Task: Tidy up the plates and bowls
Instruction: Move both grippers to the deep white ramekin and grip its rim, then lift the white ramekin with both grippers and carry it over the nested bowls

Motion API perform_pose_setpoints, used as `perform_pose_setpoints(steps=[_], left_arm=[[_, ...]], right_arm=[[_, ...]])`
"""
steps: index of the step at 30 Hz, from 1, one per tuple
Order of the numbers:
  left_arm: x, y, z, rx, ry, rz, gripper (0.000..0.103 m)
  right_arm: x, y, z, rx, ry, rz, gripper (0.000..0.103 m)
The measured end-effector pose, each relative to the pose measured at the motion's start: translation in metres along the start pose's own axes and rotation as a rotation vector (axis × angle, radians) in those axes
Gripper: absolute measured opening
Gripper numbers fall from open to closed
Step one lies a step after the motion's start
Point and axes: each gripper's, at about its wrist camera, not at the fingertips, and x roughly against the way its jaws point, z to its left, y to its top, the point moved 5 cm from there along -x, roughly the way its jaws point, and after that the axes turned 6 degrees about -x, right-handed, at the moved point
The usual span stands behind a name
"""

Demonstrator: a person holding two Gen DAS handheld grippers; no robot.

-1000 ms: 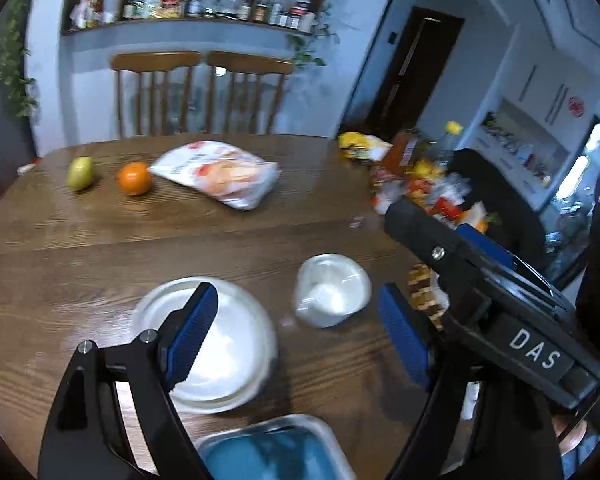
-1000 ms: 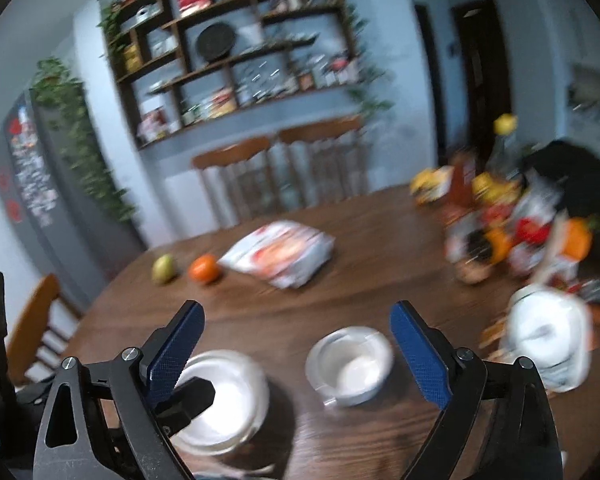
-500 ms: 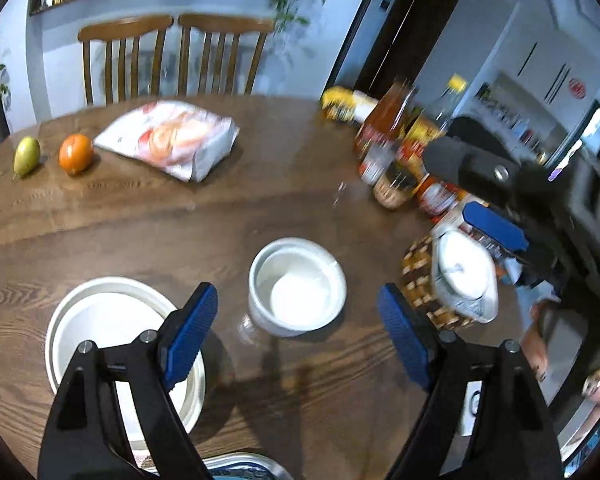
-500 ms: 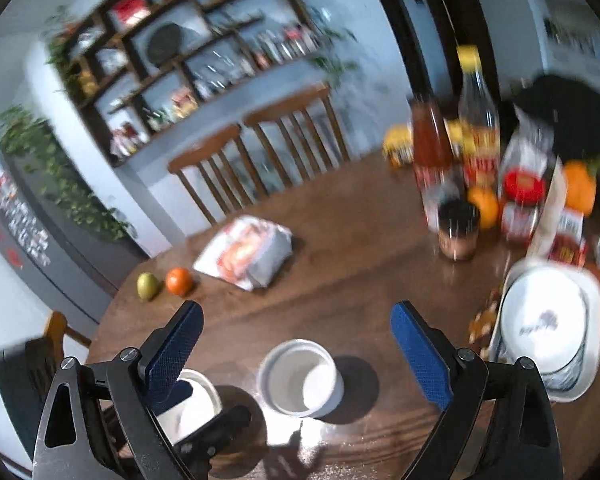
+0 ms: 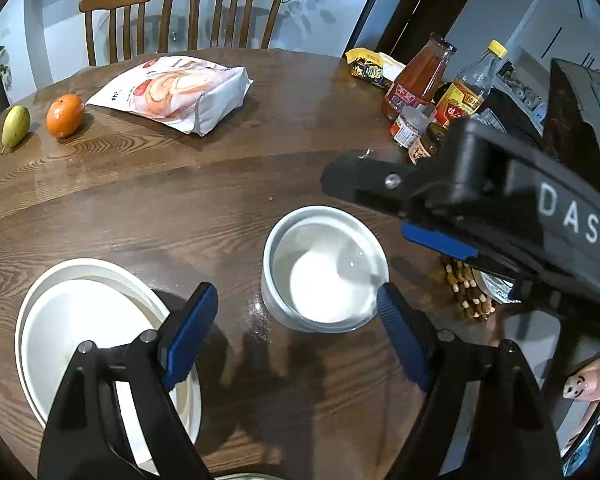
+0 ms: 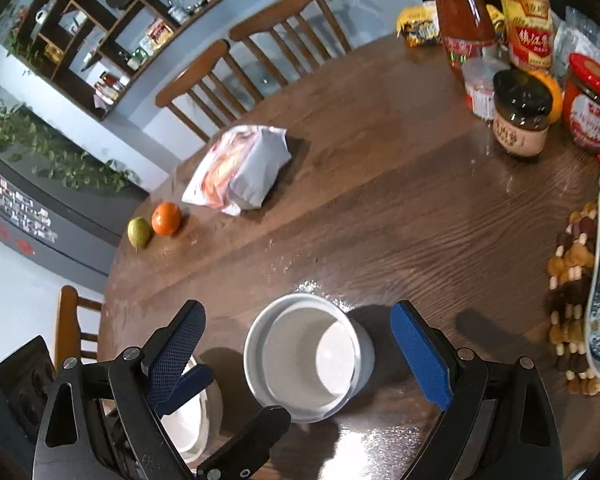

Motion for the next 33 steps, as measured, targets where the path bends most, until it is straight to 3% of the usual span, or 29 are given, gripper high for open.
perform_pose_setpoints(steps=[12, 18, 25, 29, 33], left_arm=[[-0.012, 0.000, 0.001, 0.009, -0.025, 0.021, 0.077], [-0.016, 0.000, 0.002, 0.030, -0.079, 0.029, 0.076], [-0.024, -0.001, 0.005, 0.064, -0.104, 0.053, 0.062], [-0.025, 0.000, 0.007, 0.069, -0.103, 0.048, 0.055], [-0.027, 0.000, 0.008, 0.077, -0.107, 0.049, 0.048]], right_arm=[[-0.026, -0.007, -0.002, -0.003, 0.000, 0.099, 0.094], [-0.035, -0.010, -0.001, 0.004, -0.010, 0.131, 0.091], [-0.039, -0.012, 0.001, 0.021, -0.032, 0.135, 0.091], [-0.041, -0.013, 0.001, 0.051, -0.084, 0.125, 0.082], [-0.040, -0.012, 0.001, 0.063, -0.094, 0.117, 0.081]])
